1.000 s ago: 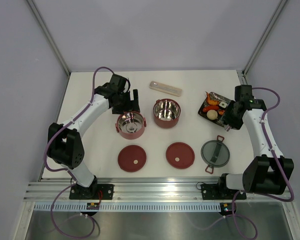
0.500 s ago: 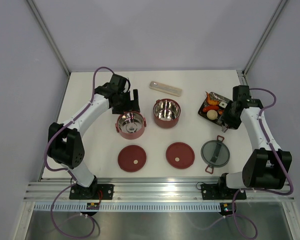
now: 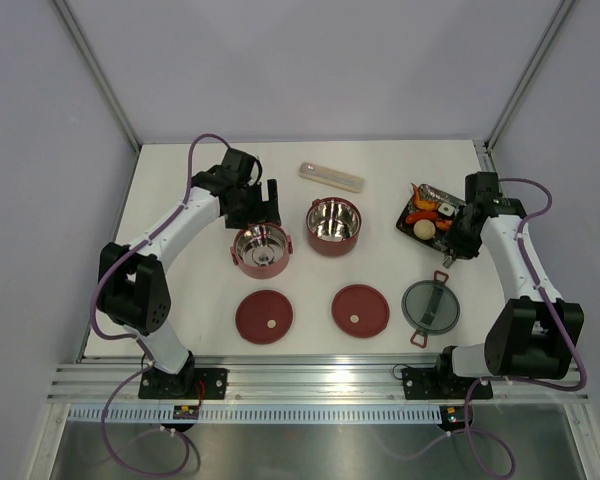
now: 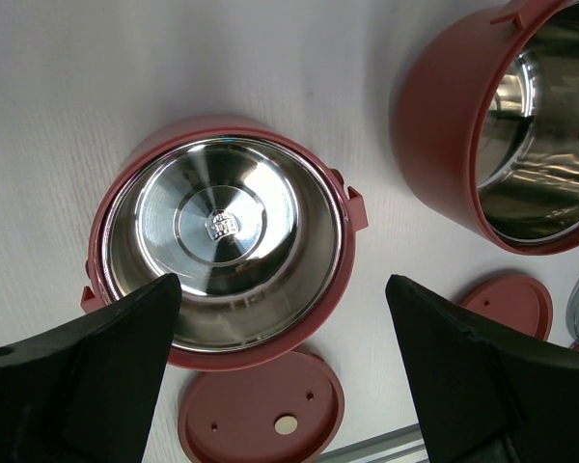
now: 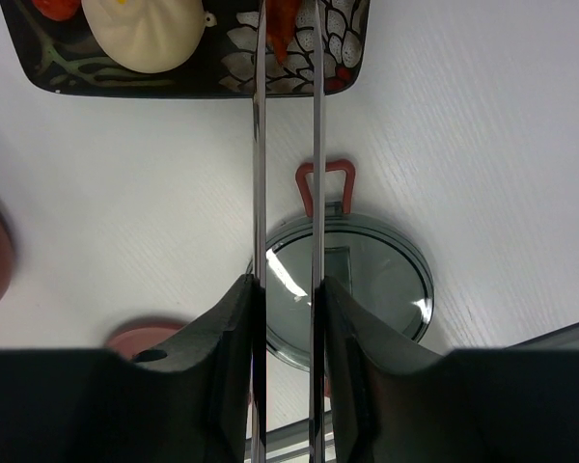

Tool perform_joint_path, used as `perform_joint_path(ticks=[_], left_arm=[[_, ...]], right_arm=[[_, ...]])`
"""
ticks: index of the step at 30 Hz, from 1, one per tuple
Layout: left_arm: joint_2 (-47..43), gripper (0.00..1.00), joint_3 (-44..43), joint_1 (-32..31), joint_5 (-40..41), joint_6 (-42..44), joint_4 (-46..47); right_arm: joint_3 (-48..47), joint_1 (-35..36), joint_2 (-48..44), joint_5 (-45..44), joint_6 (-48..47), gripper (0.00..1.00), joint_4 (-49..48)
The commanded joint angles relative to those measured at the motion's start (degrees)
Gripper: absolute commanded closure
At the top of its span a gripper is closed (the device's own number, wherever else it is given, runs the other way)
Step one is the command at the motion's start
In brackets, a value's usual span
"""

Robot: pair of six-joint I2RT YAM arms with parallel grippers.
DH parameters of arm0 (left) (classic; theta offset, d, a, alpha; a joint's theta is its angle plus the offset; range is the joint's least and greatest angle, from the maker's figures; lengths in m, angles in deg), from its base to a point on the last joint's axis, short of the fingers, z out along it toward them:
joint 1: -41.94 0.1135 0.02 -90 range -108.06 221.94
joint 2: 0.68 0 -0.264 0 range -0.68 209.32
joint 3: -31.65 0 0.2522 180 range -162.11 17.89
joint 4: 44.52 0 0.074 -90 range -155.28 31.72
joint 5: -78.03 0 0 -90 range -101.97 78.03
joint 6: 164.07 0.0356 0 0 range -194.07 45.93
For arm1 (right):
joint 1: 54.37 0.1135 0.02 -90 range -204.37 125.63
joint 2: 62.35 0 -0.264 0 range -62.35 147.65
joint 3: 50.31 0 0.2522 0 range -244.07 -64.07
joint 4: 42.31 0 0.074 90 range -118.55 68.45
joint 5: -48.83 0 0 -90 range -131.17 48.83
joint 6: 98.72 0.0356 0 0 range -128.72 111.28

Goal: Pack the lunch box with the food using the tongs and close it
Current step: Pick up the fake food from the plate.

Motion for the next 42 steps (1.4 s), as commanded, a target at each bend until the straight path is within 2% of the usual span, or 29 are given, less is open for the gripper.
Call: perform_joint_path(ticks=[1, 6, 19, 24, 31, 35, 42], left_arm=[[0.3, 0.09, -3.0, -0.3, -1.0, 1.1, 1.4], [0.9, 0.09, -4.0, -0.3, -0.9, 1.5, 0.8], [4.2, 0.09, -5.4, -0.3, -0.4, 1.0, 0.8], [11.6, 0.11, -11.0, -0.4, 2.4, -1.6, -3.0], [17.0, 0.18, -18.8, -1.8, 7.8, -0.7, -6.2], [20.1, 0.23, -22.0, -3.7, 7.1, 0.2, -7.8], [26.6, 0.24, -27.4, -7.8, 5.7, 2.0, -10.9]], right_arm=[[-3.8, -0.1, -2.9, -0.5, -0.6, 0.9, 1.4], [-5.0, -0.1, -3.3, -1.4, -1.1, 1.0, 2.9], [-9.7, -0.1, -3.4, 0.5, -1.2, 1.0, 3.1], [-10.7, -0.1, -2.4, 0.8, -2.0, 1.0, 3.3], [-10.6, -0.1, -2.9, 1.4, -2.5, 1.0, 2.9], [-10.6, -0.1, -3.1, 1.8, -2.6, 1.0, 2.6], [-12.3, -0.1, -3.8, 4.8, -2.7, 1.0, 2.8]])
